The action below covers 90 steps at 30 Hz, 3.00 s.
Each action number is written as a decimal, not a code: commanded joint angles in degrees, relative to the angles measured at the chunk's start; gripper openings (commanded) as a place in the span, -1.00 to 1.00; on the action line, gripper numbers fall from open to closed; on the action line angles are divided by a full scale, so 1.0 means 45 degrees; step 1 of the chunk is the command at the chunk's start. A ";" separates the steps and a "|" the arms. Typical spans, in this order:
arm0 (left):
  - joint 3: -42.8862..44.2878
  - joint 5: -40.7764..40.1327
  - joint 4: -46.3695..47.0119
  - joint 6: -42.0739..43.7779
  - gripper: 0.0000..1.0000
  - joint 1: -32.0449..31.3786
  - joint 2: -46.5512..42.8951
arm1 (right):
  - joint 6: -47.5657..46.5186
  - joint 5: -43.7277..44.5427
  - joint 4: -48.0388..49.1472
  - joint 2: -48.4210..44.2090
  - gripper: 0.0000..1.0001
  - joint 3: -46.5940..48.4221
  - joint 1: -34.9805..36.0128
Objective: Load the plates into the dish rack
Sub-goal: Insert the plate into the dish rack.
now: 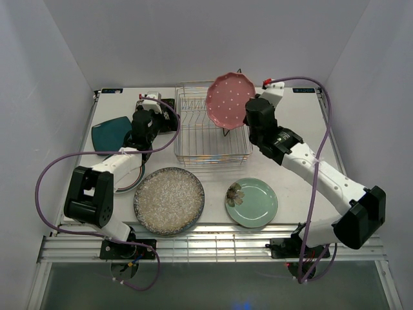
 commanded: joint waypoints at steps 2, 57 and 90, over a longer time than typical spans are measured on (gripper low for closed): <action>-0.0166 -0.0084 0.0213 0.0014 0.96 -0.0035 -0.0756 | -0.0468 0.2270 0.1963 0.0811 -0.85 0.2120 0.0414; -0.0459 -0.0689 0.0369 0.0093 0.96 0.0004 -0.1303 | -2.2541 0.8953 1.9482 1.0659 -0.85 1.0269 0.1646; -0.0576 -0.0572 0.0545 0.0073 0.96 0.0062 -0.1342 | -1.6270 0.7331 1.3367 1.0735 -0.85 0.8587 0.1138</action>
